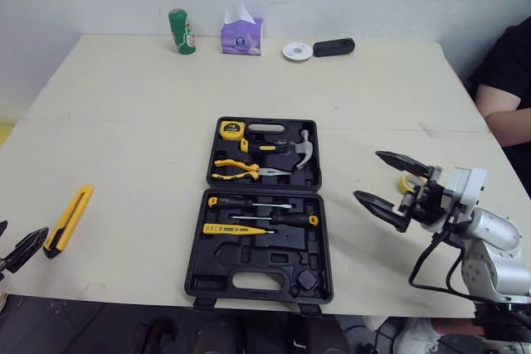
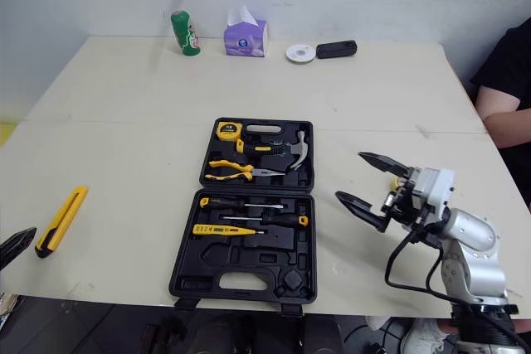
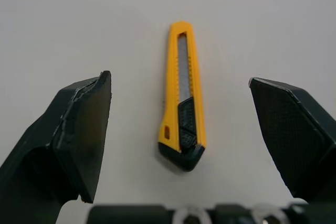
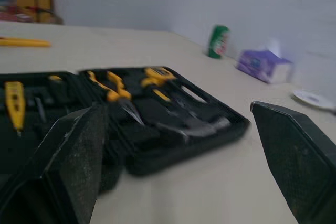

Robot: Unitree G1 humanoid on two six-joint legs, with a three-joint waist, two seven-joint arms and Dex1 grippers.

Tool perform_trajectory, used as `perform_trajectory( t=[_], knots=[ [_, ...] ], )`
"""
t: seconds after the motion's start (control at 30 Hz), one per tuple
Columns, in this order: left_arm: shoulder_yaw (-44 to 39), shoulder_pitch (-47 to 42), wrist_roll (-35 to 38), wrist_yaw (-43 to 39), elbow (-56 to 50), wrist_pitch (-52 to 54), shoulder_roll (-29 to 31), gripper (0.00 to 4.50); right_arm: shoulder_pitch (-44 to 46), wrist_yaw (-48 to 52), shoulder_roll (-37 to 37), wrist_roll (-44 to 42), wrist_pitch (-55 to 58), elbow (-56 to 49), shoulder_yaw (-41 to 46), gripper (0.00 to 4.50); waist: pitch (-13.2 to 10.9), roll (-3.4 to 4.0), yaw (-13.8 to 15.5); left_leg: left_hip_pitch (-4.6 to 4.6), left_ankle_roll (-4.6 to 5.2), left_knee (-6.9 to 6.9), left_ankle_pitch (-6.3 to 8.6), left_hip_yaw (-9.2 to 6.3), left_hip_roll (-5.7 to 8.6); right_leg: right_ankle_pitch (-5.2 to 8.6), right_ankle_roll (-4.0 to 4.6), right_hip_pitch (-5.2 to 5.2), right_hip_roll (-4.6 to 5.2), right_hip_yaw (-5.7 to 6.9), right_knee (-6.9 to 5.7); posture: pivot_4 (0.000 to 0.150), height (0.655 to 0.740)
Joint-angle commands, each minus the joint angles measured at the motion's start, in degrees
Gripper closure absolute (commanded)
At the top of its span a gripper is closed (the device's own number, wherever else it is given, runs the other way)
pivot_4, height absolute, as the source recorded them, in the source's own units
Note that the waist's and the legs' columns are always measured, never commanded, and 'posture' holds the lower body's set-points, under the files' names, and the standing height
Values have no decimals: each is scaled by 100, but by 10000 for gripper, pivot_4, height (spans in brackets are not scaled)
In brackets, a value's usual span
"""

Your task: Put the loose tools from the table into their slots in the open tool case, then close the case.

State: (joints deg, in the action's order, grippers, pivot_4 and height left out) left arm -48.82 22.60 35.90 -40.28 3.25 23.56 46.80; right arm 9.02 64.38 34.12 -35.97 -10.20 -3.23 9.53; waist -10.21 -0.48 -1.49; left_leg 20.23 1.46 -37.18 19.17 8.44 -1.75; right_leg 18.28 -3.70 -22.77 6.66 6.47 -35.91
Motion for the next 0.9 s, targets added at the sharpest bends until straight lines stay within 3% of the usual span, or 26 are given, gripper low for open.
perform_trajectory(
  t=[0.03, 0.2, 0.4, 0.73, 0.77, 0.9],
  knots=[
    [51, -156, 50, 305, -161, 807, 226, 634, 315, 93, -114, -163, 229, -577, -258, 0, -2, -3, -7, 1, -6, 0, -3, 0, 0, 0, 0, -1, 0, 1, 0, 1500, 7400],
    [570, -688, -220, 407, 380, 1404, 519, 634, 697, 356, -152, -219, 665, -1068, -750, 0, -3, -1, -16, 5, 17, -1, -7, 2, 2, 0, 0, -3, -1, 3, 1, 1500, 7400],
    [1174, -1163, -866, 317, 965, 955, 642, 634, 744, 273, 25, -625, 1596, -1678, -851, 0, 2, -17, -12, 13, 22, -2, -10, 1, 3, 0, 0, -15, -1, 5, -2, 1500, 7400],
    [1922, -1541, -1256, -111, 1292, 719, 507, 634, 567, 237, -55, -308, 1584, -1894, -876, 0, 0, -8, 24, 12, -1, -5, -3, 2, 6, -1, -2, -13, 2, 4, -5, 1500, 7400],
    [2013, -1560, -1294, -164, 1333, 715, 490, 6040, 550, 246, -49, -288, 1575, -1882, -868, 0, 2, -4, 33, 11, -1, -5, -3, 2, 6, -1, -2, -12, 2, 3, -5, 1500, 7400],
    [2152, -1597, -1359, -235, 1462, 709, 383, 20670, 490, 269, -47, -254, 1582, -1884, -854, 0, 11, 23, 78, 9, -1, -3, -5, 2, 7, -1, -2, -12, 2, 4, -6, 1500, 7400]
  ],
)
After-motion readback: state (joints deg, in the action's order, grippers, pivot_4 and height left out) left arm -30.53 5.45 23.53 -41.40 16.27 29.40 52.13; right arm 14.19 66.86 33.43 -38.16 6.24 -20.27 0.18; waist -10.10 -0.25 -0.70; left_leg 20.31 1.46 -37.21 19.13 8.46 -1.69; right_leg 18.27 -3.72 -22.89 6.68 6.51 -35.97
